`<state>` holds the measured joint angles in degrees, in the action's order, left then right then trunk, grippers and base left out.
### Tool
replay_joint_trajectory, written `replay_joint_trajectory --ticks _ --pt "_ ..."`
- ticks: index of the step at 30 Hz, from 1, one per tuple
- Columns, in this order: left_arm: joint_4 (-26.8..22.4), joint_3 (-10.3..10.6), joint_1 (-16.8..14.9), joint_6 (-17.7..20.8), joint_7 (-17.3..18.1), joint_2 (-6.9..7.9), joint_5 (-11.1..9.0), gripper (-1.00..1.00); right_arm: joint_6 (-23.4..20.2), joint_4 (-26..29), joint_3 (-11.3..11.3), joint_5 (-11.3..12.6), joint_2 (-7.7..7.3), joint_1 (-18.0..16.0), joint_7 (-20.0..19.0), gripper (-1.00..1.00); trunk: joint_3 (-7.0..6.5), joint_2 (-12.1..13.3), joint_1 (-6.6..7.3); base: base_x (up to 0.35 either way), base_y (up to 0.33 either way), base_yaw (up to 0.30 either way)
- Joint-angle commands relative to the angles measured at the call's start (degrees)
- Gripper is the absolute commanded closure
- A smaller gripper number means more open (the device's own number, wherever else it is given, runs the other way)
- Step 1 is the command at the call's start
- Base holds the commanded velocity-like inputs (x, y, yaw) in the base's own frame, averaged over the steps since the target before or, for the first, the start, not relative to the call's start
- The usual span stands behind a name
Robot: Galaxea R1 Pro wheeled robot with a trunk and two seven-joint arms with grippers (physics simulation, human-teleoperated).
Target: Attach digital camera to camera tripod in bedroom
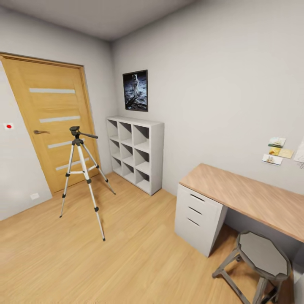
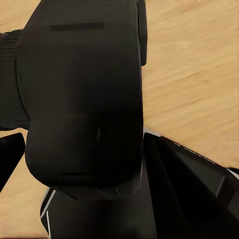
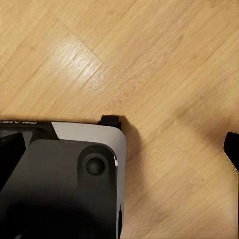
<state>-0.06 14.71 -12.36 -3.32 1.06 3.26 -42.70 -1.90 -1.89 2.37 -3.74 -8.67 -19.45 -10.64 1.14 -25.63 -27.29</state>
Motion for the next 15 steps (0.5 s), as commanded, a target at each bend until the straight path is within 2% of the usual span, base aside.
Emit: replay_joint_trajectory --ticks 1,7,15 --pt "0.1 0.5 -0.1 -0.2 0.2 0.00 -0.4 1.00 -0.1 -0.1 0.3 -0.4 -0.03 -0.1 -0.2 -1.00 -0.07 0.3 0.19 0.000 0.000 0.267" --pt "0.1 0.5 0.0 -0.2 0.2 0.00 -0.4 1.00 -0.1 0.0 0.3 -0.5 -0.03 -0.1 -0.2 -1.00 -1.14 2.7 1.51 0.000 0.000 0.267" --pt "0.1 0.5 0.0 -0.2 0.2 0.00 -0.4 1.00 -0.1 -0.1 0.3 -0.5 -0.03 -0.1 -0.2 -1.00 -1.14 2.7 1.51 0.000 0.000 0.267"
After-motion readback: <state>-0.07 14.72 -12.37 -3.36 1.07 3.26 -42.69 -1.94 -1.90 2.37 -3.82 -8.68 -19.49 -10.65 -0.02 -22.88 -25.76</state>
